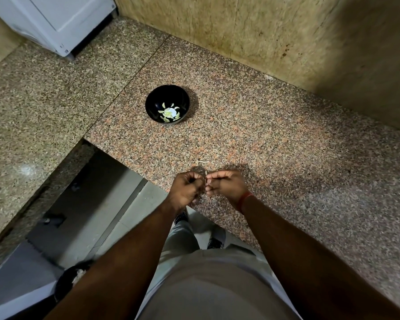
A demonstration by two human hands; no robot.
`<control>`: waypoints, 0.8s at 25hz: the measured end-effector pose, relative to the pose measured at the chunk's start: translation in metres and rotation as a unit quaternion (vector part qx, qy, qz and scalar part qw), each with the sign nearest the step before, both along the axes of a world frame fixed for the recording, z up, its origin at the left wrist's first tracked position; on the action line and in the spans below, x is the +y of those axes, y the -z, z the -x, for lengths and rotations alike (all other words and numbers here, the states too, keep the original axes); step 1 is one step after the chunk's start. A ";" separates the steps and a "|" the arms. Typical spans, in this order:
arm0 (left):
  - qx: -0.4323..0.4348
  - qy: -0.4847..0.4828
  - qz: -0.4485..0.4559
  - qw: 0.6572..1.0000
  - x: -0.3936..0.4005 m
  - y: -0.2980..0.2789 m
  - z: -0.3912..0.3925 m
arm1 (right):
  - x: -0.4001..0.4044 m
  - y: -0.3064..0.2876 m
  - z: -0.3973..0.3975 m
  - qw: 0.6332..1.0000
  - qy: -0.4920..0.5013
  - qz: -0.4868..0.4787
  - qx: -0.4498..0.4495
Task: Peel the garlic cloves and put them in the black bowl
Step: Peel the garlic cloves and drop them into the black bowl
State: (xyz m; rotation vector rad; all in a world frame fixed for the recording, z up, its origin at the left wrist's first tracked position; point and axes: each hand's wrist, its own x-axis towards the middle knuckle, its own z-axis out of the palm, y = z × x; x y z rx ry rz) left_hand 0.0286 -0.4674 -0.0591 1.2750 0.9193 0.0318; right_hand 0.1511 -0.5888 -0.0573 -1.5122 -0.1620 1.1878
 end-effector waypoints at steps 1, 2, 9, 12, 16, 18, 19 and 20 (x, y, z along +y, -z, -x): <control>-0.002 0.002 0.002 1.000 0.000 0.000 0.000 | 0.000 -0.001 0.000 1.000 0.005 -0.003 0.010; 0.000 0.002 0.004 1.000 0.000 -0.001 -0.001 | -0.001 -0.002 0.000 1.000 0.009 -0.006 0.017; 0.056 -0.029 -0.034 0.997 -0.003 -0.007 -0.002 | 0.000 0.001 0.000 0.998 0.045 -0.013 0.045; 0.075 -0.038 -0.087 0.993 -0.005 -0.006 -0.003 | -0.001 0.001 -0.002 0.996 0.058 -0.016 0.060; 0.060 -0.003 -0.135 0.989 -0.008 -0.007 -0.004 | 0.001 0.005 -0.002 0.996 0.066 -0.005 0.063; 0.066 0.003 -0.160 0.985 -0.009 -0.010 -0.007 | 0.003 0.007 0.000 0.997 0.067 0.008 0.049; 0.072 0.016 -0.178 0.981 -0.009 -0.011 -0.008 | 0.003 0.009 0.000 0.997 0.066 0.015 0.041; 0.074 0.033 -0.194 0.978 -0.009 -0.012 -0.009 | 0.003 0.010 0.001 0.997 0.066 0.020 0.033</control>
